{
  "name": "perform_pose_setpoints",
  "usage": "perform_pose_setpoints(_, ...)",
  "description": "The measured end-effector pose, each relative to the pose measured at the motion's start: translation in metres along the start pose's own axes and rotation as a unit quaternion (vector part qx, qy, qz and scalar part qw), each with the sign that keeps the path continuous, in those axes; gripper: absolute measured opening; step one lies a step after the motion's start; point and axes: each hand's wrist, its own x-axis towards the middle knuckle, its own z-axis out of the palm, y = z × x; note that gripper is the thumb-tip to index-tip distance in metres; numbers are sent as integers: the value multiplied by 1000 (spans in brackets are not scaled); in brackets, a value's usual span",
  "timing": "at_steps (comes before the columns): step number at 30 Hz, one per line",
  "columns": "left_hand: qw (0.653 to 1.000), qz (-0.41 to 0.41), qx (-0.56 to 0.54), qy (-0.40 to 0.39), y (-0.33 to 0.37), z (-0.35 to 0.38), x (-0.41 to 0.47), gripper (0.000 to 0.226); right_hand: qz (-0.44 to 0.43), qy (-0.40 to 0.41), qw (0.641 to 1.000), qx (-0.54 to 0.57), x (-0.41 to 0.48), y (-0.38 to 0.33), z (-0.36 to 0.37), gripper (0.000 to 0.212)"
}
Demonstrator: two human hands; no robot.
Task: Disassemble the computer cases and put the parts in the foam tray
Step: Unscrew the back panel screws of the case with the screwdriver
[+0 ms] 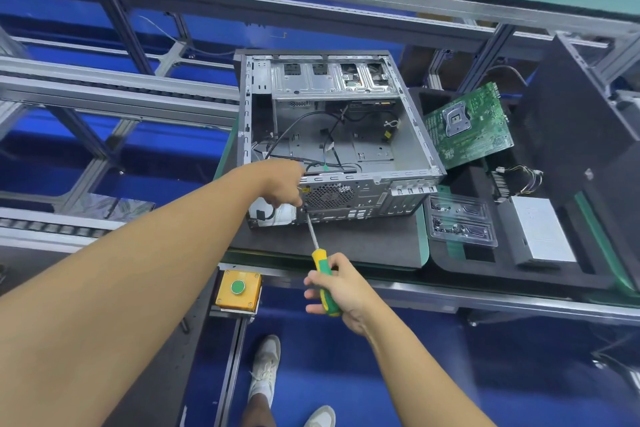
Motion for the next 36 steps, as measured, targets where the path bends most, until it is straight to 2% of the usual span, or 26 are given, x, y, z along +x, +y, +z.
perform_pose_setpoints(3, 1000, 3, 1, 1, 0, 1, 0, 36, 2, 3, 1000, -22, 1, -2, 0, 33)
perform_pose_setpoints(9, 1000, 3, -10, 3, -1, 1, 2, 37, 62, -32, 997, 40, 4, -4, -1, 32)
perform_pose_setpoints(13, 1000, -8, 10, -6, 2, 1, -2, 48, 0, -12, 1000, 22, 4, 3, 2, 11)
perform_pose_setpoints(15, 998, 7, 40, 54, 3, 3, -9, 54, -12, -6, 999, 44, 5, 4, 2, 12)
perform_pose_setpoints(16, 989, 37, 42, 134, 3, 6, -16, 55, -14, -7, 999, 47, 6, 5, 1, 14)
perform_pose_setpoints(17, 967, 89, 27, 239, 5, 13, -26, 50, -15, -9, 999, 46, 6, 6, 0, 14)
perform_pose_setpoints(18, 928, 151, 4, 340, 9, 25, -38, 39, -17, -11, 999, 43, 6, 7, -1, 14)
perform_pose_setpoints(19, 894, 192, -30, 403, 12, 41, -50, 25, -19, -13, 999, 42, 6, 8, -1, 13)
perform_pose_setpoints(20, 882, 193, -86, 422, 18, 61, -61, 14, -23, -14, 999, 40, 7, 8, -2, 13)
perform_pose_setpoints(21, 886, 148, -171, 405, 25, 82, -69, 9, -27, -13, 999, 35, 7, 8, -2, 12)
perform_pose_setpoints(22, 887, 65, -274, 366, 32, 100, -73, 8, -30, -11, 999, 27, 7, 9, -2, 12)
perform_pose_setpoints(23, 872, -38, -377, 311, 38, 114, -72, 5, -32, -10, 999, 18, 7, 9, -3, 12)
perform_pose_setpoints(24, 833, -125, -475, 255, 41, 122, -66, 7, -35, -7, 999, 10, 7, 9, -3, 12)
perform_pose_setpoints(26, 714, -205, -646, 173, 46, 124, -49, 22, -38, -1, 999, -4, 6, 9, -4, 13)
perform_pose_setpoints(27, 664, -214, -699, 156, 47, 121, -40, 25, -38, 1, 999, -8, 5, 8, -5, 14)
perform_pose_setpoints(28, 629, -215, -732, 150, 48, 118, -32, 25, -38, 3, 999, -11, 5, 8, -5, 14)
perform_pose_setpoints(30, 583, -216, -768, 158, 50, 115, -20, 20, -35, 2, 999, -17, 4, 6, -5, 14)
perform_pose_setpoints(34, 544, -218, -795, 159, 50, 115, -11, 15, -29, 5, 999, -28, 3, 4, -4, 15)
perform_pose_setpoints(36, 543, -209, -798, 161, 52, 117, -10, 12, -26, 7, 999, -34, 3, 3, -4, 15)
